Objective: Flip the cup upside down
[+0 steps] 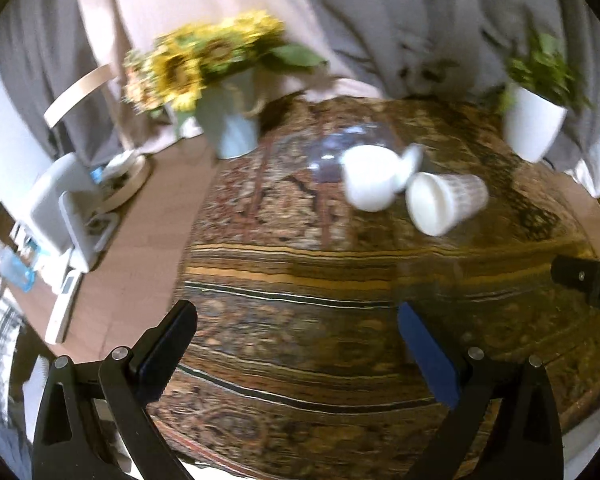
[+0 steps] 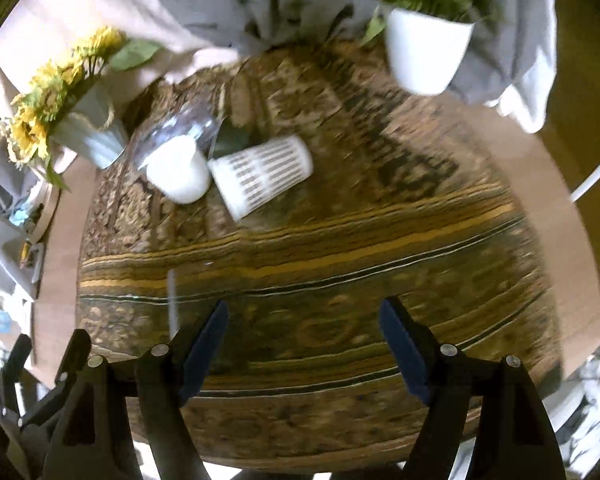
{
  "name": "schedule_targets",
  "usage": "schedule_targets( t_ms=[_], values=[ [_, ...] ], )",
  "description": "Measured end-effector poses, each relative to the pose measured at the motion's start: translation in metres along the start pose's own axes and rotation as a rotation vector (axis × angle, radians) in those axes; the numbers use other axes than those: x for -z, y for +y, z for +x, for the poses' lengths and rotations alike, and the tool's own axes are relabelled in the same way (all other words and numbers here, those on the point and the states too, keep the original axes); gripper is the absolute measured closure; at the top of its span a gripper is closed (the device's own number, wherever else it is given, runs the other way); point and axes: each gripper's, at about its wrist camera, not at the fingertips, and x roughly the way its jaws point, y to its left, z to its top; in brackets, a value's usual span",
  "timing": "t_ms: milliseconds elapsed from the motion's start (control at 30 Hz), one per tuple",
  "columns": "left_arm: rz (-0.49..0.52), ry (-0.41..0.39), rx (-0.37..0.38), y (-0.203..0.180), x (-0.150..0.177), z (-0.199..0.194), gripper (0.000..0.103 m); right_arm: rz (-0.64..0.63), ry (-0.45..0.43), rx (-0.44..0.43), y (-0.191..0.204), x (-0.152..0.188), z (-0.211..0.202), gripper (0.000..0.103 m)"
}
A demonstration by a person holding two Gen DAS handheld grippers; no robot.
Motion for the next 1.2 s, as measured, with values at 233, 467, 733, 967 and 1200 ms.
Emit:
schedule_targets(
  t_ms=[233,467,733,967,1200],
  values=[
    [0.048,-0.023,0.05,-0.049,0.013,-0.003,0.0,-0.044,-0.001,0.042,-0.034,0.007,-0.002,0.026],
    [0.053,-0.025,0.06,-0.08,0.036,0.006,0.0,-0.088,0.0,0.068,-0.056,0.014,0.007,0.026],
    [-0.006,-0.075,0.077,-0.085,0.055,0.021,0.002,-0.151,-0.005,0.092,-0.059,0.025,0.02,0.026],
    [-0.019,-0.071,0.092,-0.094,0.066,0.044,0.022,-0.197,-0.002,0.126,-0.057,0.033,0.034,0.026],
    [-0.049,-0.087,0.095,-0.092,0.072,0.048,0.037,-0.237,-0.009,0.129,-0.05,0.038,0.036,0.026]
  ],
)
